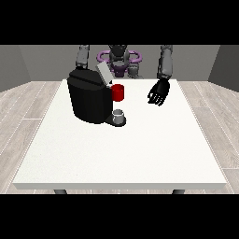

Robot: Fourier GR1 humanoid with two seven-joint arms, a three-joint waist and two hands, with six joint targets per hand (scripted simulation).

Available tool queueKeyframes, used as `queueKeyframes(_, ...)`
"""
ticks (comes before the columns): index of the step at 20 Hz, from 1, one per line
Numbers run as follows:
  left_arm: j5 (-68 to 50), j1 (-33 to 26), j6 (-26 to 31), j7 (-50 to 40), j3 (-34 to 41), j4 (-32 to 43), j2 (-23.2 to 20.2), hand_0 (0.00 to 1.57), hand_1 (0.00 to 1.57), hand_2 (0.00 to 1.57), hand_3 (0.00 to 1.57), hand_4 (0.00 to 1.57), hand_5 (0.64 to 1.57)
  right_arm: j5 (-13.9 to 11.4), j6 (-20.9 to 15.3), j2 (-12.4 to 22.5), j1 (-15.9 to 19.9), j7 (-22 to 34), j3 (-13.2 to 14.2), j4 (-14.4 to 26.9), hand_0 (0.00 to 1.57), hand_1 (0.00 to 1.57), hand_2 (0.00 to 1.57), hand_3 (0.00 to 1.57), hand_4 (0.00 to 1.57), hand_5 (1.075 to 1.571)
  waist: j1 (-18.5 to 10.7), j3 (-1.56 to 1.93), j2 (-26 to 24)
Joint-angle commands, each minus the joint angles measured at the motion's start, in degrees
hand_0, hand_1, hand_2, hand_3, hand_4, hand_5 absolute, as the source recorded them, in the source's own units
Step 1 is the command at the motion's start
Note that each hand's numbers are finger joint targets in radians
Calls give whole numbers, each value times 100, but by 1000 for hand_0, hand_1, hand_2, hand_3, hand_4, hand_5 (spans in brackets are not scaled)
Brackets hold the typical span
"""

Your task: Insert the coffee pod into the coffee machine and close the lid

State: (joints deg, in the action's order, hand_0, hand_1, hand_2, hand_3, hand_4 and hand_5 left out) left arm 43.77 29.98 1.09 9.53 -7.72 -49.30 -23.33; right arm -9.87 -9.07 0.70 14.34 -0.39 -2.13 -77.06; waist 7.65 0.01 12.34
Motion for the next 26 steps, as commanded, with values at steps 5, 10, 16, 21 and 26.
queueKeyframes(5, 556, 300, 187, 129, -28, 739, -103, 730, 730, 961, 849, 392, 1571, 113, 42, 2, -13, -264, 122, 282, 0, 0, 0, 0, 0, 1571, 57, -2, -132)
queueKeyframes(10, 687, 283, 239, 347, 26, 949, 49, 1036, 1036, 1121, 1006, 395, 1571, 278, 192, 12, -219, -26, 183, 365, 0, 0, 0, 0, 0, 1571, 12, -2, -468)
queueKeyframes(16, 184, 558, 426, 554, 329, 650, 459, 1420, 1420, 1402, 1332, 494, 1571, -26, -68, 291, -169, -7, 275, 820, 0, 0, 0, 0, 0, 1571, -152, -2, -552)
queueKeyframes(21, 217, 820, 969, 311, 221, 374, 721, 1420, 1420, 1410, 1332, 518, 1571, -91, -374, 232, 80, -364, 499, 1400, 0, 0, 0, 0, 0, 1571, -439, 1, -703)
queueKeyframes(26, 64, 1180, 1730, 170, 373, 225, 577, 1402, 1402, 1390, 1329, 542, 1571, -129, -266, 174, -128, -293, 340, 1390, 0, 0, 0, 0, 0, 1571, -343, 0, -1038)
